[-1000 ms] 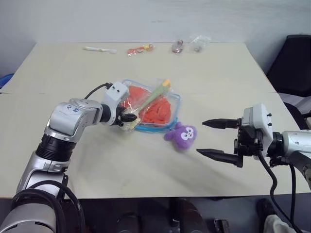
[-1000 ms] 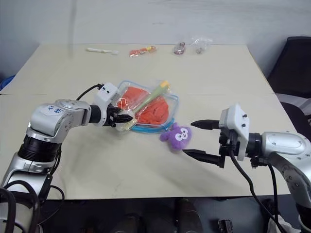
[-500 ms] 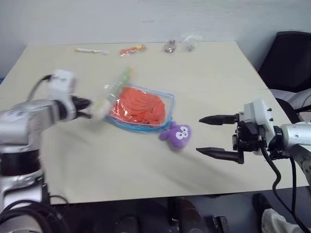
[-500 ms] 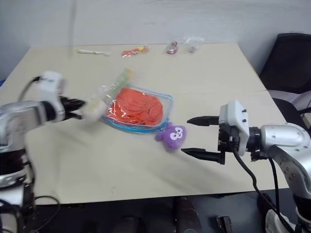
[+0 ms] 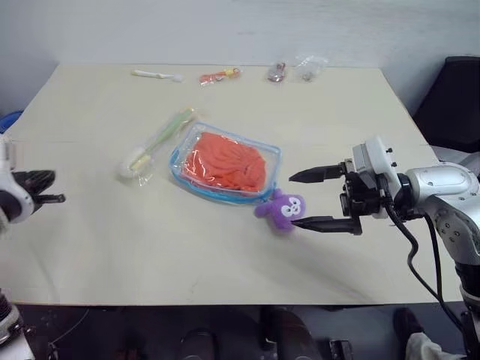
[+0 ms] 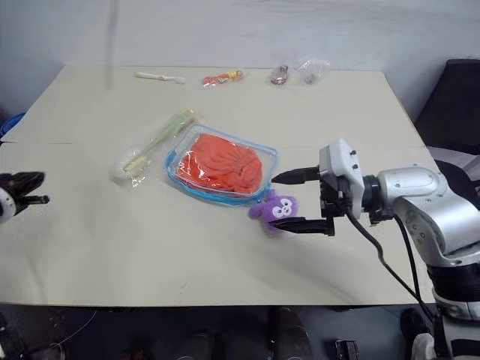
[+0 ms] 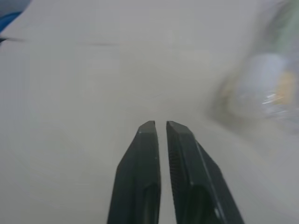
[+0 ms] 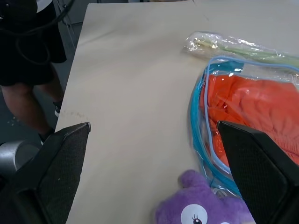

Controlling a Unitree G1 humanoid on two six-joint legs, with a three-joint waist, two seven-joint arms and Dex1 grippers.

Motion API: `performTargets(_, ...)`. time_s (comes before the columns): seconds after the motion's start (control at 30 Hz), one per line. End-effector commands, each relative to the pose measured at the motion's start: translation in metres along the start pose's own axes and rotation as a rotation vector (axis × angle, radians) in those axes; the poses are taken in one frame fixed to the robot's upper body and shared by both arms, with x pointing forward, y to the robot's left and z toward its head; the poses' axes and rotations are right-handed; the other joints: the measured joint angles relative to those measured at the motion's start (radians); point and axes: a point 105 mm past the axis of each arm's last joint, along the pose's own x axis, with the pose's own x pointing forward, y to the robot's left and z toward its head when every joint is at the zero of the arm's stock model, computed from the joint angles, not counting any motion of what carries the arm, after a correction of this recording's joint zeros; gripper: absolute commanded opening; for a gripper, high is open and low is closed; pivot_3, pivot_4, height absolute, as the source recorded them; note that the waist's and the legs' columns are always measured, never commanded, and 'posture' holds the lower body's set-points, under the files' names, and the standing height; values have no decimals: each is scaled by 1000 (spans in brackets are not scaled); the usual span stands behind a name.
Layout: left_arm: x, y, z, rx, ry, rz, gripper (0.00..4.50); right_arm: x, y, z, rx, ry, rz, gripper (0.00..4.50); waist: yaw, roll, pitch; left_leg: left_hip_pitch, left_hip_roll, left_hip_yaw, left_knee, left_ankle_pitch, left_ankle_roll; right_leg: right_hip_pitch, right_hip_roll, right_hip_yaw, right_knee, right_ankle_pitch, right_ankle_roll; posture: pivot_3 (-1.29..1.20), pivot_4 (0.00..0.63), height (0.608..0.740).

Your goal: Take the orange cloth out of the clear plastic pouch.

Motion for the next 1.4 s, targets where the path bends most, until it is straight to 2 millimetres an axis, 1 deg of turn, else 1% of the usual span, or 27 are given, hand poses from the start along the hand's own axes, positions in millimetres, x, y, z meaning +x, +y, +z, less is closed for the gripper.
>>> performTargets(0.03, 4, -26, 12, 62, -14, -117, 1744, 0, 2, 8, -37, -15, 4, 4500, -4, 0, 0, 0, 0, 0, 0, 0, 0, 0, 0, 0, 0, 0, 0, 0, 150, 740)
performTargets(0.07, 9, -33, 11, 88, 5, -150, 2044, 0, 2, 8, -38, -14, 2, 4500, -6, 0, 0, -1, 0, 0, -1, 0, -1, 0, 0, 0, 0, 0, 0, 0, 150, 740)
performTargets(0.13, 22, -38, 6, 144, 70, -183, 2731, -2, 3, 9, -37, -13, -11, 4500, -9, 0, 0, -1, 0, 1, -1, 0, -1, 0, 0, 0, 1, 0, 0, 0, 150, 740)
performTargets(0.2, 35, -36, 5, 215, 96, -184, 3396, -4, 3, 9, -33, -15, -27, 4500, -15, 0, 0, 0, 0, 1, -1, 0, -1, 0, 0, 0, 1, 0, 0, 0, 150, 740)
performTargets(0.27, 47, -32, 6, 247, 115, -183, 4022, -5, 3, 9, -28, -15, -42, 4500, -19, 0, 0, 0, 0, 1, -1, 0, -2, 0, 0, 0, 1, 0, -1, 0, 150, 740)
performTargets(0.37, 66, -33, 4, 262, 154, -219, 4022, -6, 5, 8, -24, -11, -64, 4500, -22, 0, 0, -1, 0, 1, -1, 1, -2, 0, 0, -1, 1, 0, -1, 0, 150, 740)
performTargets(0.5, 87, -44, 1, 289, 174, -293, 4022, -6, 8, 8, -17, -14, -85, 4500, -26, 0, 0, -1, 0, 2, -1, 1, -1, 0, 0, -3, 0, 0, -1, 0, 150, 740)
performTargets(0.6, 101, -47, -13, 271, 230, -331, 4022, -7, 9, 9, -14, -16, -99, 4500, -27, 0, 0, -1, 0, 2, -1, 1, -1, 0, 0, -3, 0, 0, -1, 0, 150, 740)
performTargets(0.73, 112, -42, -31, 270, 294, -320, 4022, -9, 10, 10, -13, -14, -117, 4500, -30, 0, 0, -1, 0, 3, -1, 1, -1, 0, 0, -4, 1, 0, -1, 0, 150, 740)
performTargets(0.8, 114, -41, -36, 264, 312, -323, 4022, -10, 10, 10, -11, -13, -125, 4500, -30, 0, 0, -1, 0, 3, -1, 1, -1, 0, 0, -4, 1, 0, -1, 0, 150, 740)
performTargets(0.9, 115, -42, -38, 252, 310, -335, 4022, -11, 12, 11, -8, -14, -134, 4500, -29, 0, 0, -1, 0, 3, -1, 1, -1, 0, 0, -4, 1, 0, -1, 0, 150, 740)
performTargets(1.03, 117, -46, -27, 220, 257, -355, 3162, -10, 13, 11, -6, -16, -138, 4500, -27, 0, 0, -1, 0, 2, -1, 1, -1, 0, 0, -4, 1, 0, -1, 0, 150, 740)
performTargets(1.17, 113, -46, -20, 228, 245, -357, 1911, -10, 13, 12, -5, -18, -139, 4500, -27, 0, 0, -1, 0, 2, 0, 0, -1, 0, -1, -4, 1, 0, -1, 0, 150, 740)
performTargets(1.27, 107, -40, -14, 230, 234, -327, 1226, -9, 13, 13, -7, -23, -132, 4500, -27, 0, 0, -1, 0, 2, 0, 0, -1, 0, -1, -4, 1, 0, -1, 0, 150, 740)
performTargets(1.3, 103, -37, -11, 224, 225, -319, 1102, -8, 13, 14, -7, -25, -125, 4500, -27, -1, 0, -1, 0, 2, 0, 0, -1, 0, -1, -4, 1, 0, -1, 0, 150, 740)
performTargets(1.4, 85, -22, 3, 195, 166, -259, 1102, -6, 16, 15, -9, -28, -92, 4500, -33, -1, 0, -1, 0, 2, 0, 0, -1, -1, -1, -4, 1, 0, -1, 0, 150, 740)
